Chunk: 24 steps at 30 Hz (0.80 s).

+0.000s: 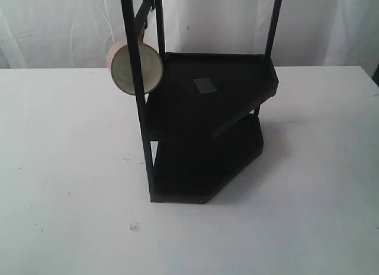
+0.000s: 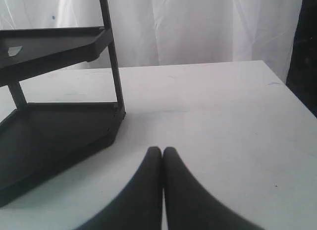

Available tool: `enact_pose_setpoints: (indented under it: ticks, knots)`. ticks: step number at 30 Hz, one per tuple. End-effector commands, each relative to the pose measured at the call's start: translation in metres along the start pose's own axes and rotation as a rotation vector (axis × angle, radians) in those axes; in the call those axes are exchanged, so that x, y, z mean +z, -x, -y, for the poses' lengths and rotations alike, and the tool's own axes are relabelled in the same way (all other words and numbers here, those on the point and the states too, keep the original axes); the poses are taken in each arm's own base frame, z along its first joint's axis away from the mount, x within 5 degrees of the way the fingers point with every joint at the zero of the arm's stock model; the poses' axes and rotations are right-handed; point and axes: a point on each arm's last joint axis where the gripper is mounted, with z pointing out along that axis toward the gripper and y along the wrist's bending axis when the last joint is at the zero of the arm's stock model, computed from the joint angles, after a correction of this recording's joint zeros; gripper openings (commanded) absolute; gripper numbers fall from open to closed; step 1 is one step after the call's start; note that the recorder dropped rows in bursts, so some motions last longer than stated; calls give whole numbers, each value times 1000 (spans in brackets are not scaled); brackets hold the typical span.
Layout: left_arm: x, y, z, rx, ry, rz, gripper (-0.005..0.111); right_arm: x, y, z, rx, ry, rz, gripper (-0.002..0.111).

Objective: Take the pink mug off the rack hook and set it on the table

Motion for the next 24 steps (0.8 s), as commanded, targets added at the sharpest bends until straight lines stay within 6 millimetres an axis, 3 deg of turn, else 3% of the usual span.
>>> enact_pose_setpoints:
  ticks: [1, 8, 13, 19, 24]
  knots:
    - [0, 0, 0, -8, -7, 4, 0, 0, 0, 0, 1, -2, 14, 0]
    - [0, 1, -1, 65, 12, 14, 0, 0, 0, 0, 1, -2, 14, 0]
    - [-1, 14, -3, 160, 45, 159, 0, 0, 0, 0, -3, -1, 14, 0]
    - [-8, 38, -3, -67, 18, 436, 0, 0, 0, 0, -5, -2, 14, 0]
    - [-14, 48, -4, -68, 20, 562, 0, 0, 0, 0, -5, -2, 14, 0]
